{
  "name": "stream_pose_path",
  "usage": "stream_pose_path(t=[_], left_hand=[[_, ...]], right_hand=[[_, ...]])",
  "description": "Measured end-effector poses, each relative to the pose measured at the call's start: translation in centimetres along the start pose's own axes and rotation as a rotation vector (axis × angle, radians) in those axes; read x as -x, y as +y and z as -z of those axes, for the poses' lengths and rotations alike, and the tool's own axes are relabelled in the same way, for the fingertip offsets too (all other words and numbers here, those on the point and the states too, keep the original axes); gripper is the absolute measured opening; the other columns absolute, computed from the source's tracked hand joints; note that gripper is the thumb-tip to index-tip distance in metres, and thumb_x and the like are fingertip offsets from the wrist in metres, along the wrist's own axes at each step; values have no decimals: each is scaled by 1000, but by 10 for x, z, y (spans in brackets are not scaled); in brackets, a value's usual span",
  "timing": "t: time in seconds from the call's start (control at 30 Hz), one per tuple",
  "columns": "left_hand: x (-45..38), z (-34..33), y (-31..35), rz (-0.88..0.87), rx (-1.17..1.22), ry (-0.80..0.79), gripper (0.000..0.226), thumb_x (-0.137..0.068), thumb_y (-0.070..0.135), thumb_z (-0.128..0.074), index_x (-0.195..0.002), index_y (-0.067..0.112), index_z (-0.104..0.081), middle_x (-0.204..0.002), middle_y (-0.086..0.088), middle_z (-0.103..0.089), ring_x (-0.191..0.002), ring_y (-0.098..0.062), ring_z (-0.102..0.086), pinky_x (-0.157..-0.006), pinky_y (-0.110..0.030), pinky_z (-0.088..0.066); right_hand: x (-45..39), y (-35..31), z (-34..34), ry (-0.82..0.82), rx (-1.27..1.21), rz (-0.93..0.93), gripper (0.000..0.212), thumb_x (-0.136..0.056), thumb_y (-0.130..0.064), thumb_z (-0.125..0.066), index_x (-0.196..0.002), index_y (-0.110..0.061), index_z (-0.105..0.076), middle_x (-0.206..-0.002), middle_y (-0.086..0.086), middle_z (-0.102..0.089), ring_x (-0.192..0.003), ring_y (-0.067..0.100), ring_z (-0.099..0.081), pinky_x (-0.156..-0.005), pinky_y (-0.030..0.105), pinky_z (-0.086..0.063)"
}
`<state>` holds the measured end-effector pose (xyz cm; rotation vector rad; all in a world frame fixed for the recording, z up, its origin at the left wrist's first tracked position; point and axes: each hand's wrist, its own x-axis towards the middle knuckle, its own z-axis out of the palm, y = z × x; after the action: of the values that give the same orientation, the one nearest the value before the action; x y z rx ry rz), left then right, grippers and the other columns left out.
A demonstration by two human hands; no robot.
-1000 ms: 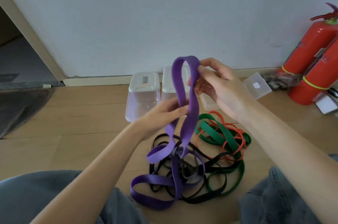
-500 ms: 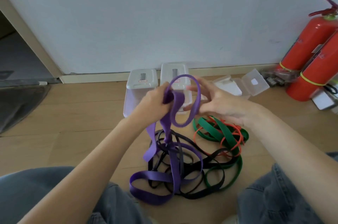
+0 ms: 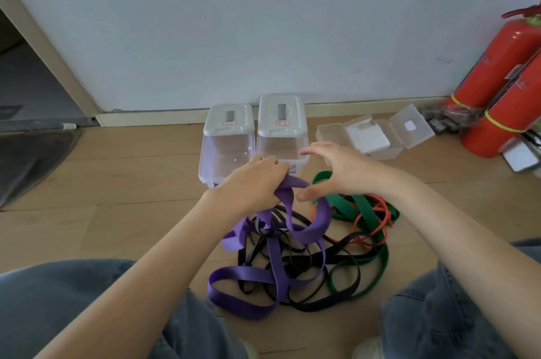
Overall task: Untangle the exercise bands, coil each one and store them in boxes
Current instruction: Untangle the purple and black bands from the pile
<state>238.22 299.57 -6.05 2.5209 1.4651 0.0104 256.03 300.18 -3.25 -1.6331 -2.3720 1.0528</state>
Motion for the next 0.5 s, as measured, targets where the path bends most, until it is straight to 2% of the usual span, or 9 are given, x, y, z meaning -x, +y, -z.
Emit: stream_pose_path(t=[0.07,0.13,0.2,0.23,0.3,0.37,0.43,0.47,0.5], left_hand=[[0,1,4,11,82,64,21,-75,27,-60,-93,18,-54,-75,8,-44,-87,-24,-48,-73,-36,-45],[0,1,6,46,119,189,19,-67,31,-62,-82,21,-56,-67,9,-46,-82,-23,-52,-64,-30,-39],[-2,0,1,60,101,292,15,-65,33,-63,-71,24,-52,-62,9,-46,-76,-22,-50,-63,-28,-32],[-3,-2,-2,87,153,302,19,-66,32,-64,-66,24,-47,-59,9,-44,-72,-21,-47,-62,-28,-30],[-5,-7,-5,124,538,235,24,-70,20,-67,-63,29,-45,-59,12,-48,-67,-11,-50,-60,-27,-34],[-2,-20,-7,107,835,157,32,-72,3,-64,-73,32,-51,-64,17,-58,-64,5,-55,-62,-15,-42],[6,-41,-12,181,847,45,28,-78,4,-61,-76,29,-49,-67,15,-58,-65,-1,-57,-60,-11,-43],[9,-50,-14,237,785,-20,21,-84,11,-58,-73,26,-47,-67,11,-56,-65,-8,-55,-58,-13,-42],[10,-57,-18,297,695,-67,22,-90,18,-52,-69,24,-46,-67,6,-53,-63,-13,-52,-55,-17,-41]], right_hand=[[1,-4,-7,-102,-64,53,71,-67,-52,-74,-128,-26,-49,-137,-5,-50,-119,7,-47,-92,19,-36],[1,-5,-21,-133,-4,74,43,-71,-44,-76,-103,-21,-58,-104,-4,-66,-94,10,-60,-80,17,-46],[-1,-5,-25,9,7,97,21,-75,-31,-74,-79,-22,-55,-72,-7,-60,-68,9,-56,-58,11,-40],[-2,-6,-22,117,-1,98,17,-76,-24,-71,-76,-20,-55,-67,-7,-57,-63,10,-53,-55,13,-37],[-4,-8,-13,280,-151,157,10,-76,-15,-70,-79,-15,-60,-67,-3,-59,-62,11,-52,-60,22,-38],[-1,-14,-4,355,-466,247,13,-75,-8,-67,-80,-20,-63,-68,-7,-63,-64,7,-56,-63,19,-42],[2,-15,7,443,-843,292,15,-73,-11,-62,-74,-26,-63,-67,-13,-65,-64,2,-59,-61,13,-45],[2,-12,11,507,-959,289,14,-72,-12,-61,-73,-26,-63,-68,-12,-65,-65,4,-61,-61,15,-47],[2,-8,16,566,-959,246,14,-75,-12,-61,-73,-25,-63,-70,-7,-65,-68,8,-62,-63,20,-49]])
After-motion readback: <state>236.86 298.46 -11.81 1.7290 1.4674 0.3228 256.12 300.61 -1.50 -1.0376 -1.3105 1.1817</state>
